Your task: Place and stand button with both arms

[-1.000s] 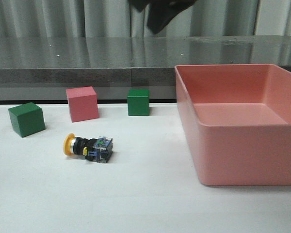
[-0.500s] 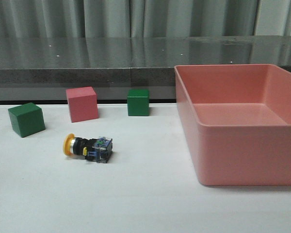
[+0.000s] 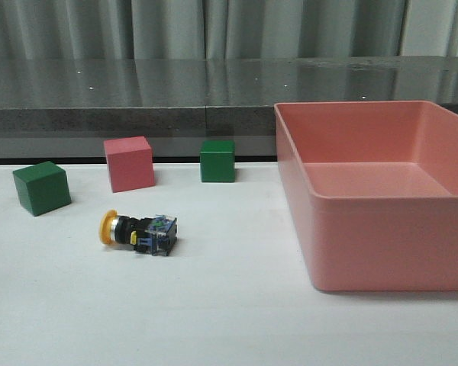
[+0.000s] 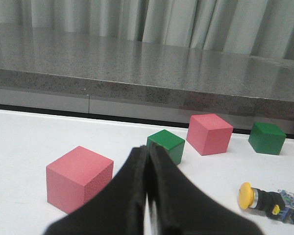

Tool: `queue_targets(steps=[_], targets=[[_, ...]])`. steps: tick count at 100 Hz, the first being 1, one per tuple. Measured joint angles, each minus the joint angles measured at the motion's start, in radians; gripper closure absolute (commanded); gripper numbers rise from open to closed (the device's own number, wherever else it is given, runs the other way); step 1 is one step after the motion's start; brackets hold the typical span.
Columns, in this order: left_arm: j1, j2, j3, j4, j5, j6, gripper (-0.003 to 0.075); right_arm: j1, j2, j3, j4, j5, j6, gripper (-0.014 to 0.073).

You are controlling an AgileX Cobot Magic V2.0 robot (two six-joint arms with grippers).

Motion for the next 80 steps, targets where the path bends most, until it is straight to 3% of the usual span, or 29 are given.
queue_targets(steps=[22,80], targets=[[0.000,0.000,0.000,0.000,-0.010,0.000,0.0740,0.000,-0.012,0.011,0.000,0.022,0.000,0.0655],[0.000,0.000,0.000,-0.095,-0.331,0.000,0.0740,0.000,-0.014,0.011,0.000,0.043,0.000,0.0655]])
